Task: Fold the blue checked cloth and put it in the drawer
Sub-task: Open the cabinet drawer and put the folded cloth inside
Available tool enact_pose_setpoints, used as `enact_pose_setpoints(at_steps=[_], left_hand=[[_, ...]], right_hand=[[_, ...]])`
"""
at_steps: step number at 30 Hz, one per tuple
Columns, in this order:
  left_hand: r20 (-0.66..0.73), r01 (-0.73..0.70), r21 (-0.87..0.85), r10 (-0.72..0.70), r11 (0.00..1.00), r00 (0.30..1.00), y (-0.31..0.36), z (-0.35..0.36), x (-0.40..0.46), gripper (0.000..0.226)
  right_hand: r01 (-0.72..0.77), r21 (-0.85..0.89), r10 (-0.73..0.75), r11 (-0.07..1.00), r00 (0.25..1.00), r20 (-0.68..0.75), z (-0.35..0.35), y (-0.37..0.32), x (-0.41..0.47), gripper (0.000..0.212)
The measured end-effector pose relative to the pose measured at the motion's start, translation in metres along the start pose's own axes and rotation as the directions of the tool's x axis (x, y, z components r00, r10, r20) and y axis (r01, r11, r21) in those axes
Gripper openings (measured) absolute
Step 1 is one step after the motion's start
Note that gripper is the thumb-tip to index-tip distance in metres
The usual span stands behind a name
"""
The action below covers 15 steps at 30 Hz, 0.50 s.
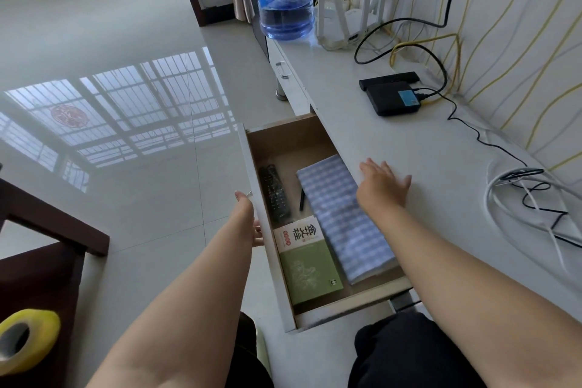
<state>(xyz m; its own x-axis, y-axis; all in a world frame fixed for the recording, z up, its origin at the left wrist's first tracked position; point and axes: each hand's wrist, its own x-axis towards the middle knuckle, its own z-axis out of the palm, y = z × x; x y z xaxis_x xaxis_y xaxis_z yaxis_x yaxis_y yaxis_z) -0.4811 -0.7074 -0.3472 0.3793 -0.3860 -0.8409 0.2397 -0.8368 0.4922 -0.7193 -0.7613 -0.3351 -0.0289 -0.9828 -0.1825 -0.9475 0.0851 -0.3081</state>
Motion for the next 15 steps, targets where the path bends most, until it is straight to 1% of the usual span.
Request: enact_pose_setpoints(at_steps=[1, 4, 6, 8, 11, 13, 15], left_hand=[[0.007, -0.015, 0.011, 0.015, 1.0, 1.0, 0.0, -0.001, -0.001, 0.093], [0.05, -0.058, 0.014, 0.057, 0.998, 0.997, -0.002, 0.0, 0.004, 0.094], [0.08, -0.059, -0.014, 0.06, 0.998, 0.995, -0.003, 0.002, 0.005, 0.096], [0.092, -0.062, -0.037, 0.066, 0.997, 0.994, -0.001, 0.004, 0.004, 0.1], [0.122, -0.047, -0.054, 0.053, 0.997, 0.991, 0.003, 0.015, -0.003, 0.112], [0.183, -0.031, -0.092, 0.048, 0.995, 0.982, 0.004, 0.031, -0.008, 0.116], [0.271, -0.016, -0.131, 0.052, 0.991, 0.961, 0.003, 0.055, -0.014, 0.115]], right_hand=[[0.02, 0.011, -0.021, 1.0, 0.999, 0.044, -0.002, 0.01, 0.002, 0.056], [0.075, 0.162, -0.095, 0.984, 0.988, 0.12, -0.007, 0.024, 0.006, 0.05], [0.084, 0.178, -0.112, 0.98, 0.982, 0.152, -0.007, 0.027, 0.006, 0.053], [0.1, 0.183, -0.129, 0.978, 0.98, 0.152, -0.007, 0.029, 0.004, 0.056], [0.091, 0.248, -0.139, 0.965, 0.973, 0.184, -0.01, 0.03, 0.003, 0.052], [0.09, 0.266, -0.147, 0.96, 0.968, 0.202, -0.013, 0.03, 0.003, 0.05], [0.096, 0.257, -0.156, 0.962, 0.962, 0.224, -0.015, 0.029, 0.002, 0.048]])
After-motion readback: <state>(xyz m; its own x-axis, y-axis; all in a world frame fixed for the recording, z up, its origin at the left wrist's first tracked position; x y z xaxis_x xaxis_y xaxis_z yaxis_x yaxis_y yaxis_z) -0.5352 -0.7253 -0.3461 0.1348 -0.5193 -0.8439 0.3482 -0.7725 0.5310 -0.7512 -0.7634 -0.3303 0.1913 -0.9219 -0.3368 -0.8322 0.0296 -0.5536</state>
